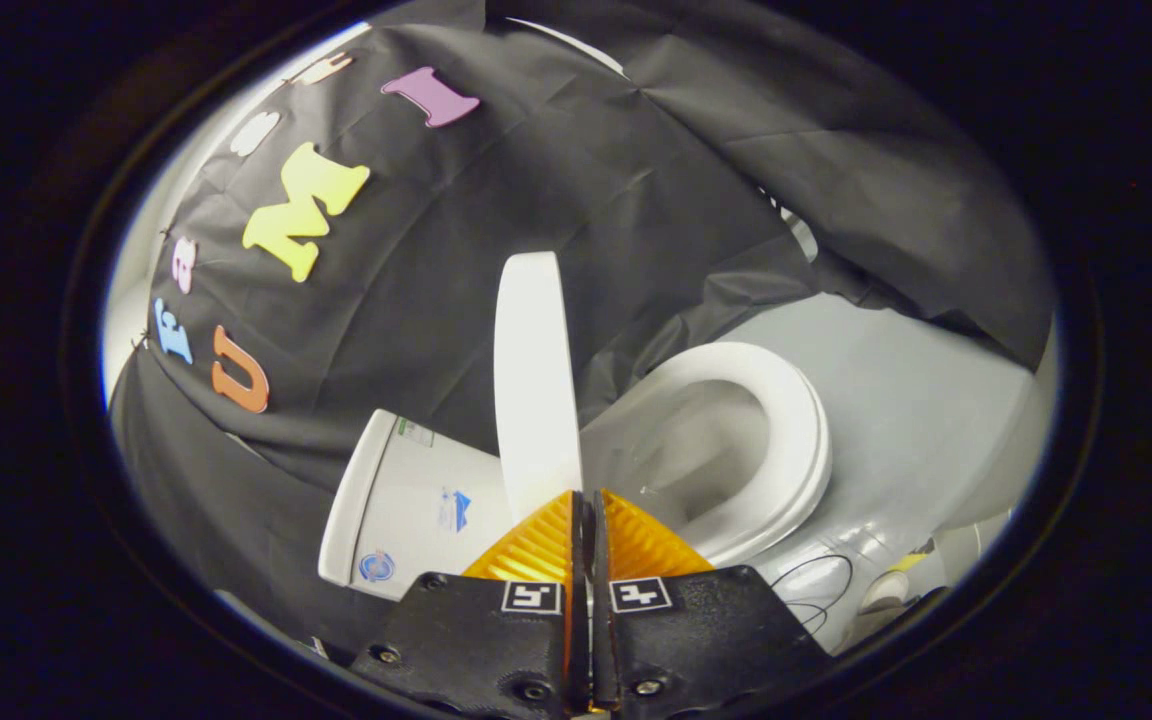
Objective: Open the toilet lid.
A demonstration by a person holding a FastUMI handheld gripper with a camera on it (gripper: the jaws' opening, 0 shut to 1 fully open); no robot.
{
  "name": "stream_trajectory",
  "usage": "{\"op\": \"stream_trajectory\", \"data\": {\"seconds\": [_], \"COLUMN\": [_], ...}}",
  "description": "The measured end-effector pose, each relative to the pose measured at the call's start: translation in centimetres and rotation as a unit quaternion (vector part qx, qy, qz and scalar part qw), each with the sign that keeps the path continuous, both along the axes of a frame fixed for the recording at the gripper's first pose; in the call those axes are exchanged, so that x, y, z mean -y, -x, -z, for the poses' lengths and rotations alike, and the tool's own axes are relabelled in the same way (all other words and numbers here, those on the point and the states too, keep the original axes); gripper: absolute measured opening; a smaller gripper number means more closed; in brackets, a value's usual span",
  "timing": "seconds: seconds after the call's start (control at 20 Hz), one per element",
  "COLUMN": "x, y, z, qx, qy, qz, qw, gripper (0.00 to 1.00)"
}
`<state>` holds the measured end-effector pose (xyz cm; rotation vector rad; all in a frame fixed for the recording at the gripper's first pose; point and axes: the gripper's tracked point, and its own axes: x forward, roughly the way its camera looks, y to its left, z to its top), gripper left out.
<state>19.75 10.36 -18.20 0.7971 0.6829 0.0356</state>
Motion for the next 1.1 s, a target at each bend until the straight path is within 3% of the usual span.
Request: {"op": "stream_trajectory", "data": {"seconds": [1.1], "x": [-6.1], "y": [-0.5], "z": [-5.0], "qx": [0.029], "qy": [0.098], "qz": [-0.041], "qw": [0.994], "gripper": [0.05]}}
